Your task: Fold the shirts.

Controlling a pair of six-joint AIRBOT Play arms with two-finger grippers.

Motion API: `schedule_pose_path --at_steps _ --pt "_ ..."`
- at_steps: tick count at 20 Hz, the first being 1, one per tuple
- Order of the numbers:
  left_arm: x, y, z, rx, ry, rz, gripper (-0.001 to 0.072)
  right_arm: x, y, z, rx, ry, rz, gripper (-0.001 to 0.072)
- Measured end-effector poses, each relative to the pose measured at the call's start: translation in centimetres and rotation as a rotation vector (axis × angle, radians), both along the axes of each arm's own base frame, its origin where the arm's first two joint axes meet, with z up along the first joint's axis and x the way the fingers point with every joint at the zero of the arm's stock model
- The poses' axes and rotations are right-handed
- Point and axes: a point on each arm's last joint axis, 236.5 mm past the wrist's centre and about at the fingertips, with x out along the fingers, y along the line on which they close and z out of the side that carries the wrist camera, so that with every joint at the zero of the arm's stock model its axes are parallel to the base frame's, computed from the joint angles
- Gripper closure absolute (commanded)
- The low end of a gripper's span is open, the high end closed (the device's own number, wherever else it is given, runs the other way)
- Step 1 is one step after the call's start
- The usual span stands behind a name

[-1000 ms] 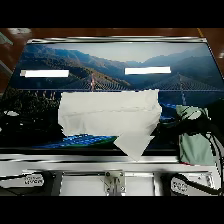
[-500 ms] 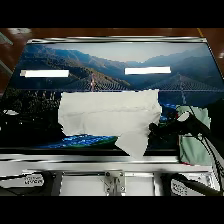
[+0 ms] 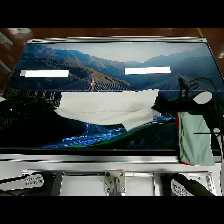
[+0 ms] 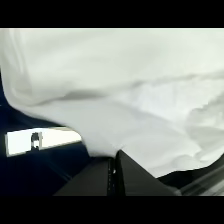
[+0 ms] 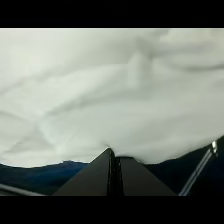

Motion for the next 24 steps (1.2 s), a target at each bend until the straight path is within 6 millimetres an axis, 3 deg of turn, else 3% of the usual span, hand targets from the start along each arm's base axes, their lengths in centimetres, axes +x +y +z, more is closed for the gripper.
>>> schedule_pose_path --at_steps 4,9,14,18,19,20,21,22,23,24 --pt "4.5 -0.3 2.1 0.061 -0.1 0.054 0.0671 5.7 0.5 1.3 0.013 -0.08 -0.025 0.0641" --pt "8.9 0.4 2.4 0.089 -0.152 0.148 0.067 11.6 -0.6 0.2 0.008 -0.116 -0.076 0.064" --pt "10.0 0.9 -0.2 0.075 -0.094 0.192 0.0671 13.7 -2.8 -2.7 -0.011 -0.081 -0.137 0.064" --pt "10.1 1.0 -2.6 0.055 -0.03 0.22 0.0663 14.6 -3.0 -4.9 -0.024 -0.068 -0.159 0.064" --pt "10.1 1.0 -3.0 0.051 -0.018 0.227 0.0634 14.8 -3.0 -5.2 -0.027 -0.07 -0.164 0.064" --pt "10.1 1.0 -3.3 0.046 -0.007 0.231 0.0552 15.1 -3.1 -5.5 -0.03 -0.074 -0.172 0.0601" --pt "10.1 1.0 -3.5 0.046 -0.002 0.232 0.0399 15.2 -3.2 -5.7 -0.031 -0.075 -0.18 0.0391" --pt "10.1 0.9 -3.7 0.044 0.003 0.236 0.023 15.5 -3.4 -5.8 -0.037 -0.084 -0.186 0.0116" --pt "10.1 0.9 -3.8 0.042 0.008 0.238 0.0071 15.5 -3.4 -5.9 -0.042 -0.086 -0.182 0.0078" --pt "10.1 0.9 -3.8 0.041 0.009 0.238 0.0037 15.5 -3.4 -6.0 -0.05 -0.092 -0.17 0.0078"
